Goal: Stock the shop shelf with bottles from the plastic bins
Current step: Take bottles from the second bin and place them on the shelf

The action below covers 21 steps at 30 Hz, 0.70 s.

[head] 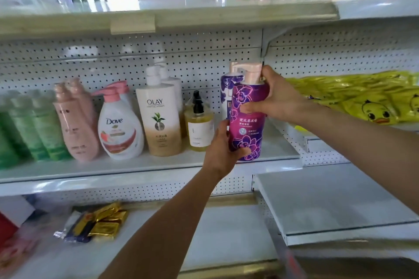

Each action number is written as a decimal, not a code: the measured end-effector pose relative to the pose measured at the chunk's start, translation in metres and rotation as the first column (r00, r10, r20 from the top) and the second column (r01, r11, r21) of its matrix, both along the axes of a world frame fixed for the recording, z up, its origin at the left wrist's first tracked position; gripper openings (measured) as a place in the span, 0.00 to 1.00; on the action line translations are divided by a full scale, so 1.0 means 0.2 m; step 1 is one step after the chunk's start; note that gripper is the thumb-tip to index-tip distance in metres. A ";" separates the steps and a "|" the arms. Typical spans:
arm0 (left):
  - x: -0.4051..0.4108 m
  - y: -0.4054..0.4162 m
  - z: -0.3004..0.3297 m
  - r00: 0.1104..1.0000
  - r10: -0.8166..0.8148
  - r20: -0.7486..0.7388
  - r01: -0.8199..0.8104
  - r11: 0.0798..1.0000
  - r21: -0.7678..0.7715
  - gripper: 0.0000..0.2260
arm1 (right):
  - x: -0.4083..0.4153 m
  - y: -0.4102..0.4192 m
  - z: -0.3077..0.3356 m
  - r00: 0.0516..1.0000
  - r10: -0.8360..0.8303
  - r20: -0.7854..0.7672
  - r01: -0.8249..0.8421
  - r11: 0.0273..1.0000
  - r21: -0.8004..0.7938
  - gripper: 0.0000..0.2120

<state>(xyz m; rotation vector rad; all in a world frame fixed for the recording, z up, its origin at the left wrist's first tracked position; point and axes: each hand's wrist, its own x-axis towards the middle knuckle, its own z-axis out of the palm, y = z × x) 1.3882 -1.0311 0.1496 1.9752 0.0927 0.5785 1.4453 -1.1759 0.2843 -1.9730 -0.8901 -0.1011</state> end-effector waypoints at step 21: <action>0.41 0.07 -0.08 0.982 0.172 -0.079 -0.163 0.981 0.108 0.36 | 0.47 0.23 -0.06 0.997 -0.024 0.079 0.038 0.985 -0.168 0.31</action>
